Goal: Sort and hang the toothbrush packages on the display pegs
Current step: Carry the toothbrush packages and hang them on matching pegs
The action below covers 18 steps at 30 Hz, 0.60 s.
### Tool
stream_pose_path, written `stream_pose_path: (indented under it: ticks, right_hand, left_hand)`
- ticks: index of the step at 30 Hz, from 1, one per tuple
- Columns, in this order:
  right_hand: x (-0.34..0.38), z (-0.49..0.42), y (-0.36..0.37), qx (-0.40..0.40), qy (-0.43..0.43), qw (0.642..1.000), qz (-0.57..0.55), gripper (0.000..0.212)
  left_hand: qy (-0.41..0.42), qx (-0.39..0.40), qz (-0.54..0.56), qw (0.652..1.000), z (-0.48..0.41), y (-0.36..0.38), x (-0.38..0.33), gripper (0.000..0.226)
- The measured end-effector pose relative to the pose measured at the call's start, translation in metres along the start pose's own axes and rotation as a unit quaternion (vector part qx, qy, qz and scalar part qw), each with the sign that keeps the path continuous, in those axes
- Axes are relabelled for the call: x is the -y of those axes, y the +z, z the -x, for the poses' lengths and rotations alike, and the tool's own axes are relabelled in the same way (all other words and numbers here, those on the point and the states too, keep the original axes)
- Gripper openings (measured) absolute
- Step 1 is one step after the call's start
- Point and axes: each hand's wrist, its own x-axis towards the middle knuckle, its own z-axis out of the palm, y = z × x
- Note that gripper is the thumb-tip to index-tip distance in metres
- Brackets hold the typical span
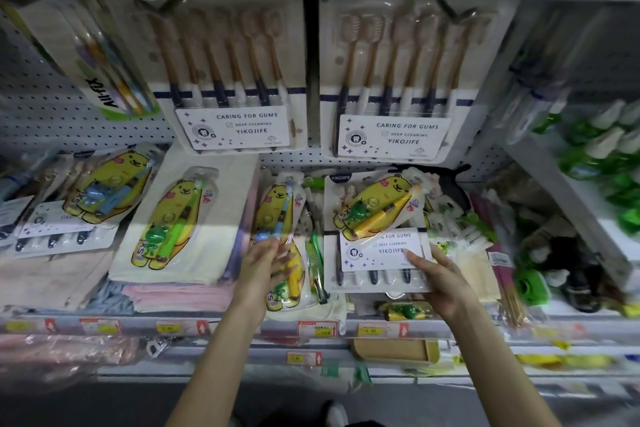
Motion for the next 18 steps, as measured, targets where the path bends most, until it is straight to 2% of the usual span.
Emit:
stream_pose_path:
  ticks: [2, 7, 10, 15, 18]
  right_hand:
    - [0.002, 0.004, -0.010, -0.002, 0.006, 1.000, -0.011, 0.067]
    - [0.001, 0.017, -0.029, 0.025, 0.022, 0.999, 0.008, 0.051]
    - [-0.003, 0.024, -0.034, 0.042, 0.033, 0.999, 0.007, 0.051]
    - [-0.003, 0.035, -0.026, 0.088, 0.030, 0.995, 0.033, 0.046]
    - [-0.002, 0.039, -0.016, 0.115, 0.025, 0.991, 0.064, 0.049]
  left_hand:
    - [-0.005, 0.001, -0.011, 1.000, -0.001, 0.004, 0.002, 0.018]
    - [0.007, 0.007, -0.023, 1.000, 0.008, 0.019, 0.000, 0.010]
    - [0.023, 0.015, -0.045, 0.999, 0.011, 0.026, 0.001, 0.011]
    - [-0.018, 0.031, -0.043, 0.998, 0.012, 0.031, 0.005, 0.046]
    - [-0.044, 0.067, -0.066, 0.995, 0.014, 0.032, 0.008, 0.049]
